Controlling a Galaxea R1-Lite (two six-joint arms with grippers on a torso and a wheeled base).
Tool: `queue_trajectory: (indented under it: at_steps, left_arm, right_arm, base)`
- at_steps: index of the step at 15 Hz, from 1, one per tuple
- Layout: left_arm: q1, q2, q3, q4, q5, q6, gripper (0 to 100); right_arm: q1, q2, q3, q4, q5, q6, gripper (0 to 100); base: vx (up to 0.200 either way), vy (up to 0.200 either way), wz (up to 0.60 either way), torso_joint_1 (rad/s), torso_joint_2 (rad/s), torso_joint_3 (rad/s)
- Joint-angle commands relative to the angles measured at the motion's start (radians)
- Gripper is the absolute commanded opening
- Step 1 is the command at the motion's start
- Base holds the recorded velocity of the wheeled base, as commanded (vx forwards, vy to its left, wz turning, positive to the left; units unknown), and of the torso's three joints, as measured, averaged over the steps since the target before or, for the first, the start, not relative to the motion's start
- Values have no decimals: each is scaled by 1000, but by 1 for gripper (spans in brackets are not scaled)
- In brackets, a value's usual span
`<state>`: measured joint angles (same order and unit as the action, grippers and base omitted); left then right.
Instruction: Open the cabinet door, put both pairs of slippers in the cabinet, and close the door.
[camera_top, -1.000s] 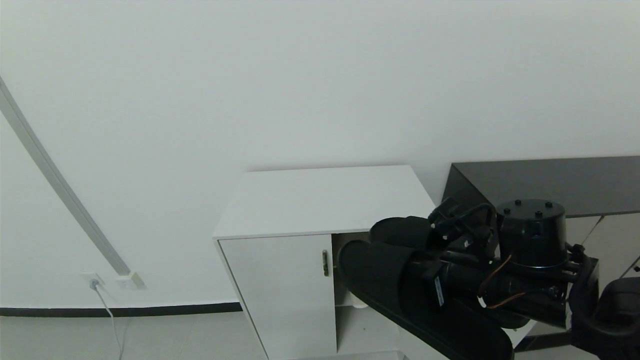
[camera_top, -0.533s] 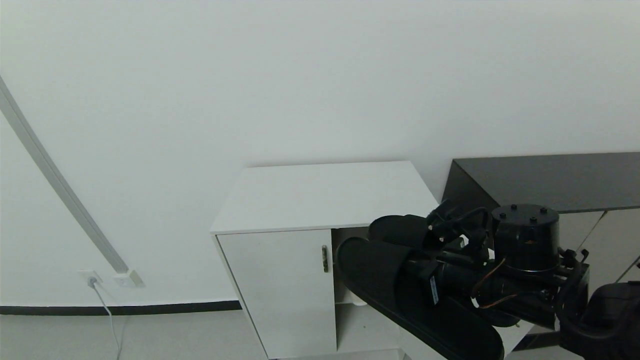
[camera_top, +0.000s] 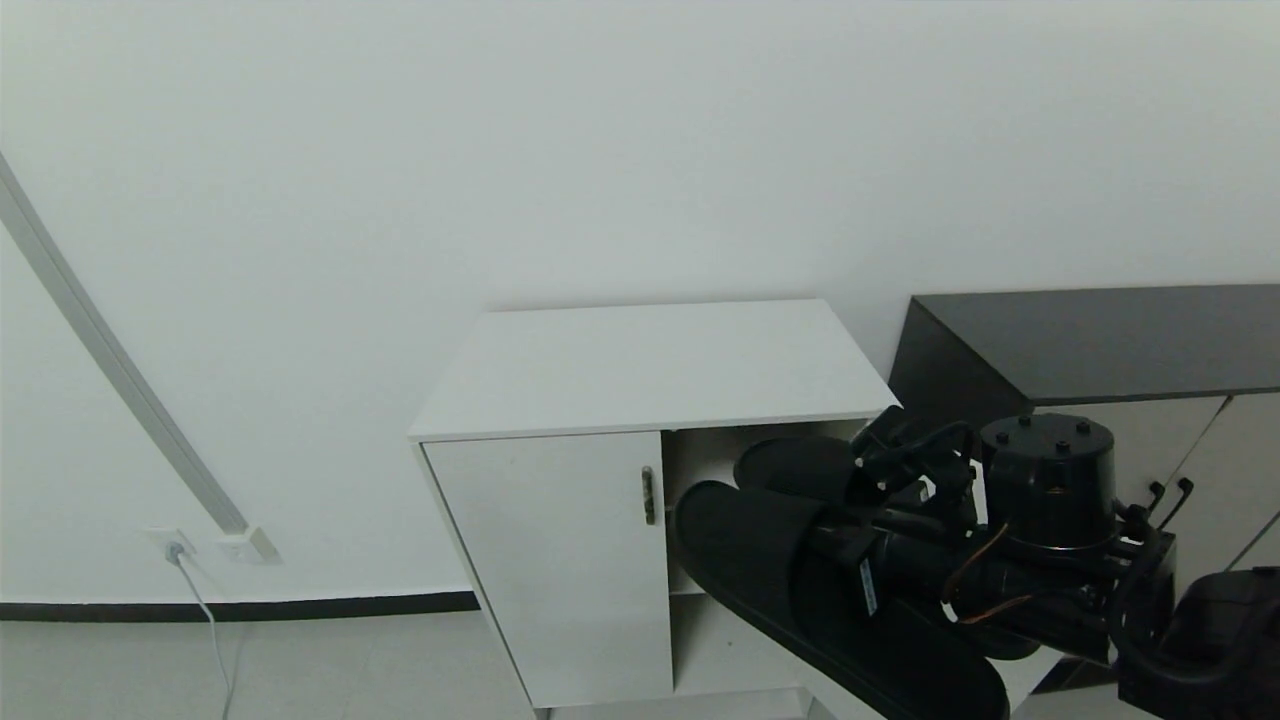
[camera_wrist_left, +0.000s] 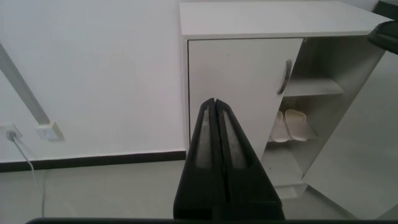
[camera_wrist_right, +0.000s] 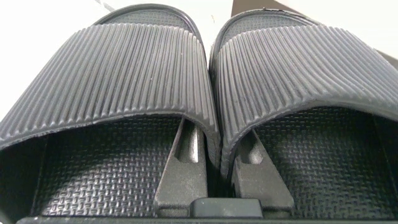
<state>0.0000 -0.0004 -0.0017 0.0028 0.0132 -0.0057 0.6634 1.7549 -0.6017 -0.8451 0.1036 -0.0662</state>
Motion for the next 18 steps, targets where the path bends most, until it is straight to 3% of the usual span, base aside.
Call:
queue_trajectory:
  at_steps: [1, 18]
  left_arm:
    - [0, 0, 0, 0, 1, 0, 0]
    - [0, 0, 0, 0, -2, 1, 0]
  right_arm:
    - [1, 2, 0, 0, 1, 0, 0]
    - [8, -2, 11, 0, -1, -15, 0]
  base:
    - [0, 0, 0, -173, 393, 222]
    - [0, 0, 0, -201, 518, 315]
